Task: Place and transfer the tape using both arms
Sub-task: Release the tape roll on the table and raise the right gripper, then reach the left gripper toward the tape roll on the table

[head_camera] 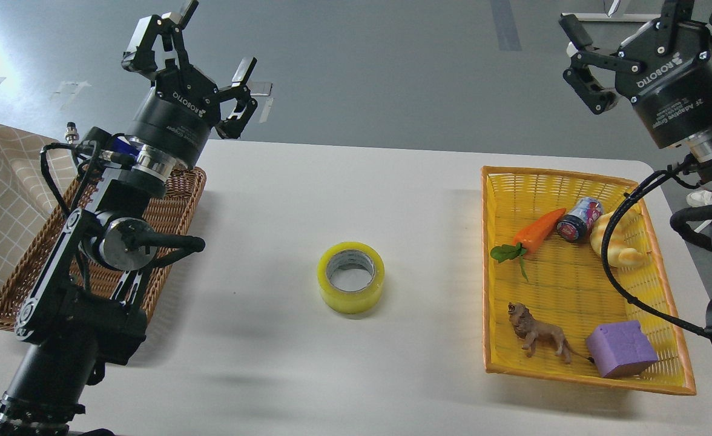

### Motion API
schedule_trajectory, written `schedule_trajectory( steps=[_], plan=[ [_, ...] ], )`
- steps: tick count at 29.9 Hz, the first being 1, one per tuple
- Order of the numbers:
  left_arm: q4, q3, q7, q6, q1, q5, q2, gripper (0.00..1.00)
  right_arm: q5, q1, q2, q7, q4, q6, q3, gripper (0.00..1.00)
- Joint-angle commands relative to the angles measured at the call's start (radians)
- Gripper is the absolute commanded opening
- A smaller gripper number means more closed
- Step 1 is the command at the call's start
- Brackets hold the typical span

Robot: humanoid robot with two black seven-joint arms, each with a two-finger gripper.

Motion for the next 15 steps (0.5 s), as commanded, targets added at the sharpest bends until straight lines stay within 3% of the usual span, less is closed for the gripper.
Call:
schedule_trajectory(
  steps=[1, 11, 13, 15],
  plan=[
    [-0.002, 0.001, -0.040, 0.009, 0.017, -0.001, -0.018, 0.98, 0.003, -0.024, 0.050, 0.005, -0.001, 0.002, 0.041, 1.00],
    [-0.005, 0.004, -0.042, 0.000, 0.000, 0.001, -0.018, 0.98, -0.007, 0.069, 0.060, 0.002, -0.059, 0.019, 0.002, 1.00],
    [-0.010, -0.001, -0.051, 0.000, 0.000, 0.004, -0.018, 0.98, -0.007, 0.081, 0.060, 0.004, -0.073, 0.019, -0.024, 1.00],
    [-0.019, -0.003, -0.088, 0.000, 0.000, 0.013, -0.003, 0.98, -0.006, 0.083, 0.061, 0.003, -0.073, 0.019, -0.037, 1.00]
  ],
)
